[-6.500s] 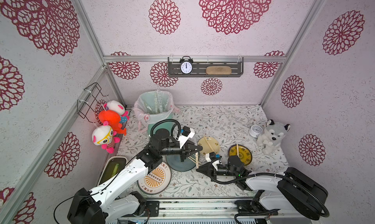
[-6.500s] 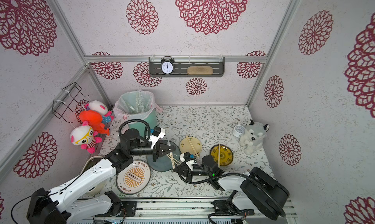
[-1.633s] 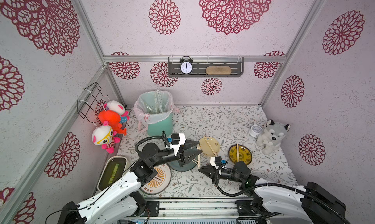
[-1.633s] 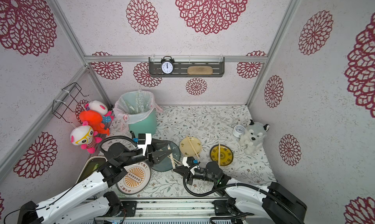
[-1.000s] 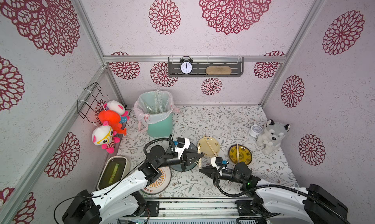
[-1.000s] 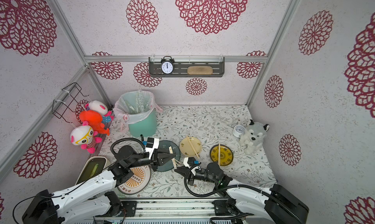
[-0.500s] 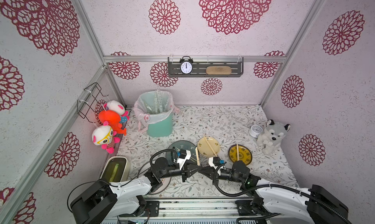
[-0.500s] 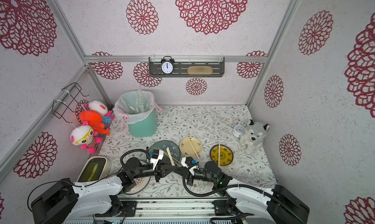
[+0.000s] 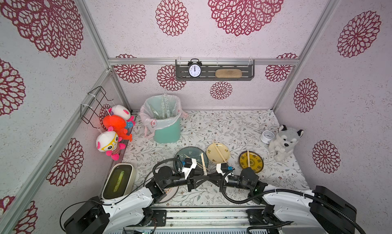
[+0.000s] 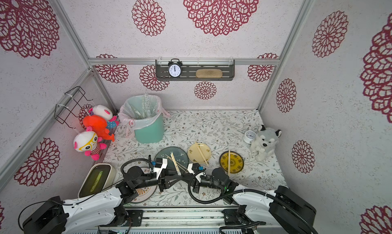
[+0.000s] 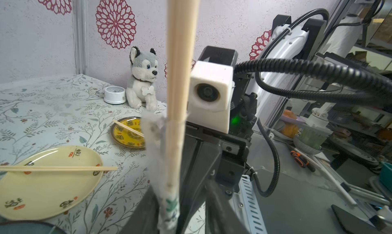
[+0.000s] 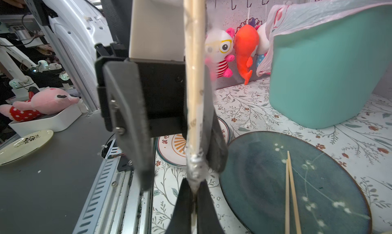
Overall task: Remove the packaging of disposable chopsticks
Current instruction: Remove the packet bag from the disposable chopsticks.
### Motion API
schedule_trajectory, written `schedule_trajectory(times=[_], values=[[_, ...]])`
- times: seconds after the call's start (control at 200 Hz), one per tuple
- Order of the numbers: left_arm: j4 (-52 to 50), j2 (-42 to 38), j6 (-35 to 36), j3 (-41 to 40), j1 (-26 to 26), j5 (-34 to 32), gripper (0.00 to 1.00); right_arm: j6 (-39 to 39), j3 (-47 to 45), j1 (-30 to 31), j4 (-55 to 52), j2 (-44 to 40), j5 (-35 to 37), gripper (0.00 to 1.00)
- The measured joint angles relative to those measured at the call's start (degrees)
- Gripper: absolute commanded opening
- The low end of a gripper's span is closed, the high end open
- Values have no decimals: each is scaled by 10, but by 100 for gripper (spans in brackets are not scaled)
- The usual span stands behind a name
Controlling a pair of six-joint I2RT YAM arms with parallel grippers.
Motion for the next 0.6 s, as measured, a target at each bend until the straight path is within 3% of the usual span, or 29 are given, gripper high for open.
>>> schedule_trajectory(times=[0.075,0.14,0.39,0.495,0.6], values=[[-30,-17,6,14,2,-1,74,0,0,2,11,17,2,0],[-52,-32,14,30,7,-3,79,0,0,3,20,29,2,0],[-104,-85,35,65,28,-27,80,1,0,10,37,37,2,0],[-114,-79,36,66,45,-35,76,0,0,12,37,30,2,0],[-110,-63,33,65,51,-32,52,0,0,14,38,22,2,0]])
